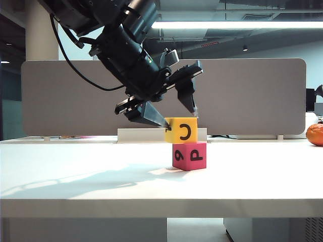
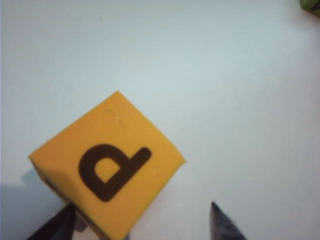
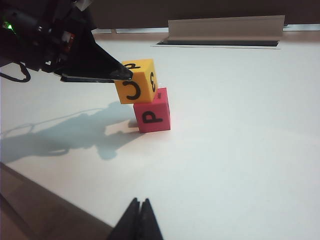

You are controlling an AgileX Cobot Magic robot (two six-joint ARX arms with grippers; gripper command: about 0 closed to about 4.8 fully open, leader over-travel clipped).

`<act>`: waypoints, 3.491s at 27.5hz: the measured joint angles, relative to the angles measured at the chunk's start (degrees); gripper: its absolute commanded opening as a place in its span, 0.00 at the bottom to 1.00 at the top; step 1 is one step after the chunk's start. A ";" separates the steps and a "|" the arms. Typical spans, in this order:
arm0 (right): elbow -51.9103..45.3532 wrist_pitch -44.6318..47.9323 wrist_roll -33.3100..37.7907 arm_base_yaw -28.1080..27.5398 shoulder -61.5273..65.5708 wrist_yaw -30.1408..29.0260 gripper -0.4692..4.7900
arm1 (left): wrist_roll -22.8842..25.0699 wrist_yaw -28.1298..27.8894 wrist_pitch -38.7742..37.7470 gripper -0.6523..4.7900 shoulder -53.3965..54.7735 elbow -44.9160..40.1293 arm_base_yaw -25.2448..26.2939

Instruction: Stack one letter block on top of another letter block.

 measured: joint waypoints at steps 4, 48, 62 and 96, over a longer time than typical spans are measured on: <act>0.00 0.00 0.00 0.00 0.00 0.00 0.08 | 0.00 0.46 1.92 0.74 0.00 0.00 -0.57; 0.00 0.00 0.00 0.00 0.00 0.02 0.08 | 9.35 -1.53 -14.32 0.41 -9.22 -0.02 -0.02; 0.00 0.00 -0.04 0.00 0.00 2.34 0.08 | 20.68 -10.32 -29.09 0.20 -21.88 0.00 8.55; 0.00 6.75 -3.43 -0.07 0.00 32.00 0.08 | 24.39 -13.03 -33.11 0.11 -70.58 -25.92 11.17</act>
